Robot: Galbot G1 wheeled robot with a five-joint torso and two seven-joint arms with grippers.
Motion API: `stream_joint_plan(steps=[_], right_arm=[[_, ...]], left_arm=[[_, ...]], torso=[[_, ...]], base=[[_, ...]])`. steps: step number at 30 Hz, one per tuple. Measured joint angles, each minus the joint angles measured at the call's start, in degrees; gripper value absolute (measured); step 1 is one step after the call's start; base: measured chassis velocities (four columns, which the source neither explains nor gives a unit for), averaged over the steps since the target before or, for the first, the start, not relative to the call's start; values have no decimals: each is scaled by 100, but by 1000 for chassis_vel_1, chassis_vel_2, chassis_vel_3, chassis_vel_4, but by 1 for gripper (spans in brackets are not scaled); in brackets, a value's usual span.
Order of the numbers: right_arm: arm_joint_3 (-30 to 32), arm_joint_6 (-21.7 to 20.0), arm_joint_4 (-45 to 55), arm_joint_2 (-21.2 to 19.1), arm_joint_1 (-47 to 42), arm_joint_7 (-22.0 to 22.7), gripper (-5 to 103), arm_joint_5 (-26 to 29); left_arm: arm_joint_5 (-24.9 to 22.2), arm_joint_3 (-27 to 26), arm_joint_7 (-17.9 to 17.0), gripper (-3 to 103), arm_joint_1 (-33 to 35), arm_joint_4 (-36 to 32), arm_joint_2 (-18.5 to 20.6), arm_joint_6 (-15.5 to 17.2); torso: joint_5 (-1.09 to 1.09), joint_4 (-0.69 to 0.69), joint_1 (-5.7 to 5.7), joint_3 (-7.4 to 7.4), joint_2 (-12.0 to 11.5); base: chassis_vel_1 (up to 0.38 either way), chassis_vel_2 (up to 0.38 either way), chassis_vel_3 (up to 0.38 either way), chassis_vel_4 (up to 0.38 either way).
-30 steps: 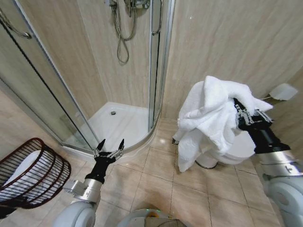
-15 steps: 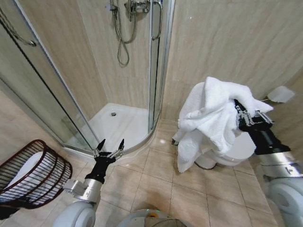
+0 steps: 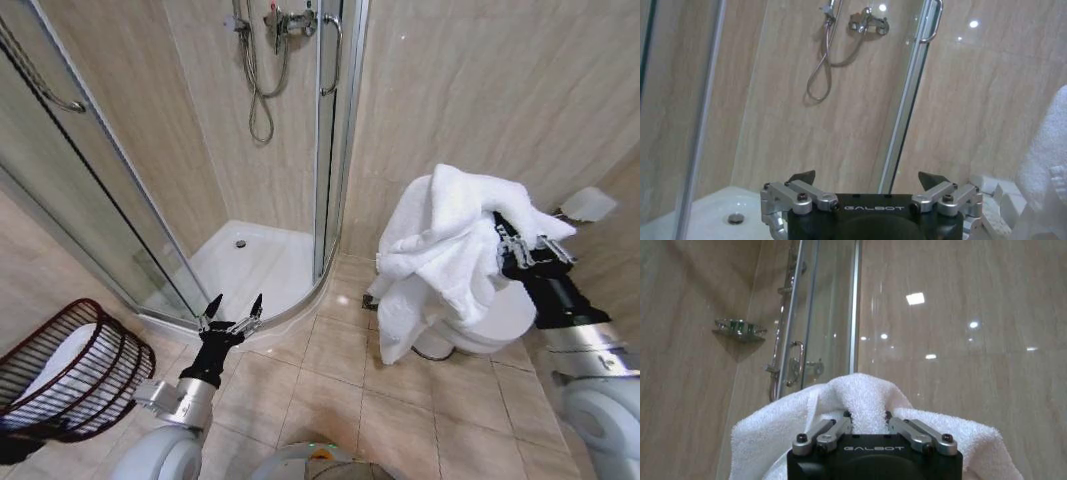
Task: Discard the used towel into the hamper.
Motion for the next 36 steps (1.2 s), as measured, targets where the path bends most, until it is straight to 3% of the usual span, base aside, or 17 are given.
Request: stream_joint_plan(steps=[36], right_arm=[[-67, 19, 0, -42, 109, 26, 14, -91]], left_arm=[[0, 0, 0, 100, 0, 0, 0, 0]], torso=[[0, 0, 331, 511, 841]], base=[[0, 0, 0, 0]])
